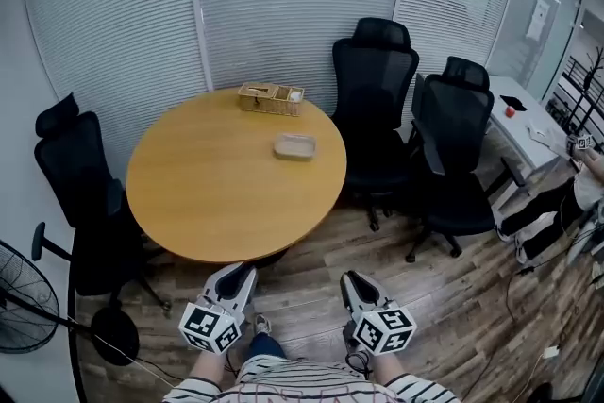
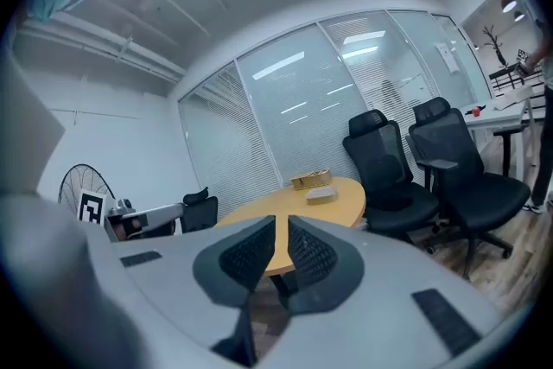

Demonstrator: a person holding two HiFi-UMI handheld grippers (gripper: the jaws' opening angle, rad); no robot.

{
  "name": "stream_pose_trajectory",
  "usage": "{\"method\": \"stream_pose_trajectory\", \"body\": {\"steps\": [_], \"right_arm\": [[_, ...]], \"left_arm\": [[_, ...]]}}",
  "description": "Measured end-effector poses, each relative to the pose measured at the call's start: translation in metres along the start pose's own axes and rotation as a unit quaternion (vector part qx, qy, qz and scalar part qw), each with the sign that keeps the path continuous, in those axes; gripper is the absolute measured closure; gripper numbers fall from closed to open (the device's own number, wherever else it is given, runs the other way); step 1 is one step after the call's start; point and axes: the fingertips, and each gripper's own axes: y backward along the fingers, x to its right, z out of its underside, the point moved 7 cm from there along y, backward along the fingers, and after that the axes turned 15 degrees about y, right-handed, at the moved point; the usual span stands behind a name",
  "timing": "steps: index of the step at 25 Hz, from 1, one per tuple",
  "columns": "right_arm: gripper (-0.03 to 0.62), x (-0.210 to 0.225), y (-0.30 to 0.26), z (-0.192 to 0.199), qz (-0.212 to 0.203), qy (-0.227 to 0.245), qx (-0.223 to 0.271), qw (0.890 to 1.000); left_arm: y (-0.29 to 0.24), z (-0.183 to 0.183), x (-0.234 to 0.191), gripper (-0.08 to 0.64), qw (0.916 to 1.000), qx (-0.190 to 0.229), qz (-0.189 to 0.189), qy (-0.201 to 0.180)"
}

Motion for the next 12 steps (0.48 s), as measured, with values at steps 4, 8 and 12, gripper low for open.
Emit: {"method": "stream_pose_trajectory", "body": {"steps": [4,8,12], "right_arm": [[0.397,0.003,-0.009,0.004,-0.012,-0.025,0.000,1.000],[0.397,0.007,-0.033,0.007,-0.019,-0.043,-0.014,0.999],[0.397,0.013,-0.069,0.000,-0.017,-0.050,-0.021,0.998]], "left_arm": [[-0.004,0.006,-0.003,0.445,0.9998,-0.015,-0.005,0.013],[-0.014,0.007,-0.022,0.416,0.9994,-0.025,-0.008,0.022],[-0.035,-0.007,-0.053,0.416,0.9994,-0.027,-0.004,0.023]]}}
